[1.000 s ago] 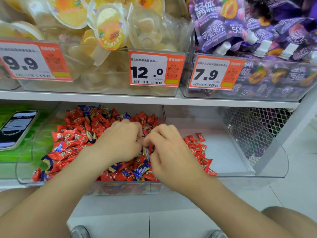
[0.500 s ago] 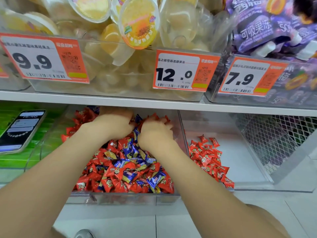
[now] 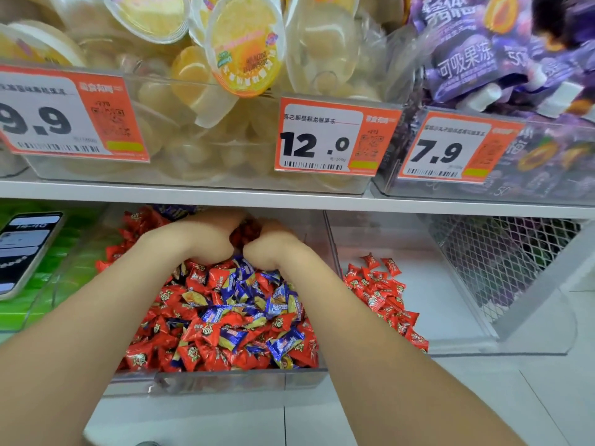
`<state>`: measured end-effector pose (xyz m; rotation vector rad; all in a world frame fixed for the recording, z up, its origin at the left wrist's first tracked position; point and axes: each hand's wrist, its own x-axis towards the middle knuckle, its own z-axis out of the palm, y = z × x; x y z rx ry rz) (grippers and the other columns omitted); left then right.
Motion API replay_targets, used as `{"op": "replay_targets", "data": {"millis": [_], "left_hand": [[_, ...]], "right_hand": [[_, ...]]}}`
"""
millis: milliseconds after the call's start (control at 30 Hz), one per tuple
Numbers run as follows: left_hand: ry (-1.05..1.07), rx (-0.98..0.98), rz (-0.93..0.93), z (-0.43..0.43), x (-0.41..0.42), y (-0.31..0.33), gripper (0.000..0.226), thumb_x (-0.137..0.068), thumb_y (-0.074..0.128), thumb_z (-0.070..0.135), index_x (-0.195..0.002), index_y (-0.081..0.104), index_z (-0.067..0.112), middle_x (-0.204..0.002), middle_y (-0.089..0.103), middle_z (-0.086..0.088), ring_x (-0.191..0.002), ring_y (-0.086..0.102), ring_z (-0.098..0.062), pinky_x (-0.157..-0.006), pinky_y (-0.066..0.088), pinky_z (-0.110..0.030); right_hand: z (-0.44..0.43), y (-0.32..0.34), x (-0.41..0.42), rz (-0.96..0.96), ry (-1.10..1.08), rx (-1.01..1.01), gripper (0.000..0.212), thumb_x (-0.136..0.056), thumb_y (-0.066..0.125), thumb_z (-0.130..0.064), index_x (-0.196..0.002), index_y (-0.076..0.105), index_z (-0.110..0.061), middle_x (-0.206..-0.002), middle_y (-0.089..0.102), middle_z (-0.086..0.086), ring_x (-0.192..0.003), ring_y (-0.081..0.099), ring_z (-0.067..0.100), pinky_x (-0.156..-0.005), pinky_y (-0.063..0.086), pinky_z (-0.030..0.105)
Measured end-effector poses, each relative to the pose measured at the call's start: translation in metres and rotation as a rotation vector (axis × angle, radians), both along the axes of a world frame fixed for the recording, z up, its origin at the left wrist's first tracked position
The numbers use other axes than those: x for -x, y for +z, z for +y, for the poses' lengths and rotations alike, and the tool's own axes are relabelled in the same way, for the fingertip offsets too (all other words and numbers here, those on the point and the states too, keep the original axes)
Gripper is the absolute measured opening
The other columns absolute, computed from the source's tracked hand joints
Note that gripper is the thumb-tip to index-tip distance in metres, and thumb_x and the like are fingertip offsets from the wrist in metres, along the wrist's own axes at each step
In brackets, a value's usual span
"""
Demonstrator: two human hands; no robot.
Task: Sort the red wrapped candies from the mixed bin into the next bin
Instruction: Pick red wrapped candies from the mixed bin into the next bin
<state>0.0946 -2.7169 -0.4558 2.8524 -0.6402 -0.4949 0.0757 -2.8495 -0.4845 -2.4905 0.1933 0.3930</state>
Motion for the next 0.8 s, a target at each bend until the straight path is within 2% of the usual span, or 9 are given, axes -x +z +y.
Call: {"op": "replay_targets", "data": {"millis": [67, 167, 267, 300, 400, 500, 600, 700, 800], "left_hand": [[-0.032, 0.047, -0.007, 0.000, 0.000, 0.001, 0.055, -0.094, 0.077, 0.028, -0.144, 0.055, 0.022, -0.134, 0.064, 0.000, -0.117, 0.062, -0.019, -0.086, 0.040, -0.022], [-0.024, 0.080, -0.019, 0.003, 0.003, 0.002, 0.067, -0.082, 0.088, 0.039, -0.140, 0.056, 0.030, -0.129, 0.068, 0.004, -0.105, 0.063, -0.015, -0.091, 0.050, -0.028], [-0.045, 0.135, -0.095, 0.005, 0.013, 0.005, 0.076, -0.073, 0.092, 0.046, -0.139, 0.057, 0.030, -0.127, 0.068, 0.008, -0.109, 0.062, -0.018, -0.094, 0.051, -0.034], [-0.055, 0.150, -0.117, 0.006, 0.017, 0.006, 0.077, -0.072, 0.093, 0.049, -0.138, 0.058, 0.029, -0.127, 0.068, 0.008, -0.108, 0.062, -0.017, -0.091, 0.050, -0.032], [-0.025, 0.207, -0.121, 0.007, 0.028, 0.006, 0.076, -0.071, 0.093, 0.047, -0.136, 0.058, 0.028, -0.119, 0.070, 0.008, -0.087, 0.070, -0.011, -0.082, 0.055, -0.032], [0.017, 0.347, 0.035, 0.008, 0.040, 0.007, 0.055, -0.084, 0.087, 0.037, -0.131, 0.058, 0.031, -0.121, 0.068, 0.009, -0.063, 0.075, -0.007, -0.079, 0.063, -0.039], [0.015, 0.427, 0.127, 0.007, 0.049, 0.010, 0.028, -0.094, 0.077, 0.031, -0.120, 0.066, 0.031, -0.114, 0.074, 0.003, -0.065, 0.077, -0.011, -0.073, 0.062, -0.028], [0.067, 0.502, 0.209, 0.004, 0.056, 0.013, 0.020, -0.097, 0.073, 0.028, -0.117, 0.072, 0.029, -0.108, 0.073, 0.004, -0.070, 0.079, -0.014, -0.058, 0.053, -0.013], [0.141, 0.586, 0.255, 0.004, 0.057, 0.014, 0.014, -0.095, 0.077, 0.026, -0.108, 0.077, 0.026, -0.095, 0.079, -0.005, -0.072, 0.079, -0.020, -0.065, 0.060, -0.020]], "right_hand": [[-0.003, 0.012, 0.013, -0.001, 0.054, 0.038, 0.007, -0.097, 0.061, -0.014, -0.101, 0.060, -0.008, -0.084, 0.056, 0.007, -0.082, 0.061, 0.027, -0.061, 0.047, 0.030], [-0.009, 0.024, 0.034, -0.046, 0.107, 0.046, 0.011, -0.091, 0.068, -0.013, -0.097, 0.059, -0.012, -0.086, 0.058, 0.006, -0.085, 0.061, 0.029, -0.054, 0.042, 0.027], [-0.021, 0.032, 0.056, -0.170, 0.159, -0.074, 0.037, -0.090, 0.078, -0.022, -0.123, 0.064, -0.016, -0.117, 0.068, 0.006, -0.110, 0.064, 0.029, -0.082, 0.052, 0.030], [-0.025, 0.032, 0.064, -0.207, 0.176, -0.096, 0.047, -0.090, 0.080, -0.024, -0.133, 0.062, -0.018, -0.129, 0.066, 0.004, -0.120, 0.061, 0.026, -0.092, 0.049, 0.028], [-0.037, 0.028, 0.077, -0.286, 0.193, -0.113, 0.058, -0.087, 0.083, -0.026, -0.140, 0.059, -0.025, -0.137, 0.064, -0.004, -0.129, 0.057, 0.019, -0.097, 0.041, 0.022], [-0.045, 0.022, 0.080, -0.385, 0.133, -0.120, 0.044, -0.087, 0.085, -0.028, -0.127, 0.067, -0.028, -0.125, 0.070, -0.009, -0.123, 0.060, 0.018, -0.100, 0.048, 0.027], [-0.050, 0.018, 0.083, -0.434, 0.033, -0.189, 0.021, -0.089, 0.083, -0.026, -0.107, 0.072, -0.032, -0.107, 0.071, -0.012, -0.104, 0.065, 0.014, -0.089, 0.050, 0.027], [-0.051, 0.016, 0.085, -0.435, -0.012, -0.256, 0.017, -0.092, 0.081, -0.026, -0.104, 0.071, -0.033, -0.103, 0.070, -0.010, -0.097, 0.067, 0.013, -0.085, 0.054, 0.029], [-0.050, 0.016, 0.085, -0.465, -0.039, -0.280, 0.014, -0.094, 0.078, -0.025, -0.103, 0.071, -0.033, -0.104, 0.069, -0.014, -0.105, 0.067, 0.017, -0.088, 0.055, 0.032]]}}
